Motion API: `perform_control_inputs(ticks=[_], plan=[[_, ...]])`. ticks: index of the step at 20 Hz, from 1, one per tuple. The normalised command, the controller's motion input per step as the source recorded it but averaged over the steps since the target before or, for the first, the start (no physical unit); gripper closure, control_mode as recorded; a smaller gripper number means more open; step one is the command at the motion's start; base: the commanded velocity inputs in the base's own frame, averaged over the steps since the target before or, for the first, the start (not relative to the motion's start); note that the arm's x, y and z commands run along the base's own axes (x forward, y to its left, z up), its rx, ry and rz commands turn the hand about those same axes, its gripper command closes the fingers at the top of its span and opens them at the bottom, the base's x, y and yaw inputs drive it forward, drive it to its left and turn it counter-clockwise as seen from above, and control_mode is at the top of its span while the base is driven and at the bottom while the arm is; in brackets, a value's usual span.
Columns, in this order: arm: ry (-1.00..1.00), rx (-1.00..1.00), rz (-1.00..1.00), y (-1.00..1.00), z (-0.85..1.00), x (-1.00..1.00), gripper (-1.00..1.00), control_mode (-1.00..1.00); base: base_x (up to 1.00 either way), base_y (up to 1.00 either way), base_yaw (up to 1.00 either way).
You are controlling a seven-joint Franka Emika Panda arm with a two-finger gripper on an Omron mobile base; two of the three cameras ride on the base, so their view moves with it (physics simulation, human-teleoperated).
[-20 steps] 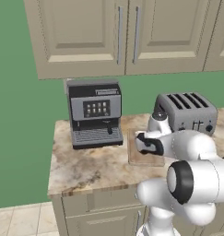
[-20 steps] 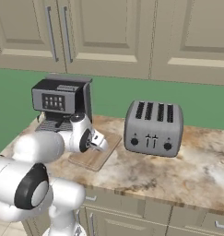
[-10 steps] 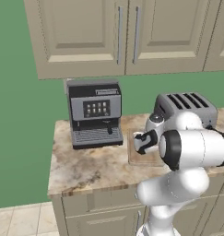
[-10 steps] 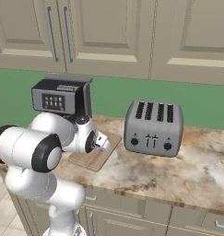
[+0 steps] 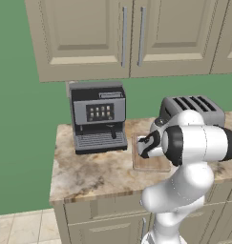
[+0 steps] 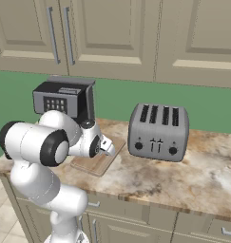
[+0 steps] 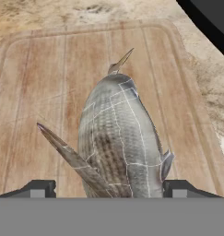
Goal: Retrieve the fish from the fridge and place it on the cutting board.
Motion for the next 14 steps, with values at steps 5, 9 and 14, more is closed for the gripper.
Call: perform_control_inputs(ticks=[5,9,14], plan=[[0.08,0.02,0.0,0.0,0.47,-0.13,-1.0,-1.0,0.0,0.0,0.0],[0.07,0.11,0.0,0.0,0.67,-0.27,-1.0,-1.0,0.0,0.0,0.0],[0.04,0.05,0.0,0.0,0.64,-0.53,-1.0,-1.0,0.0,0.0,0.0]])
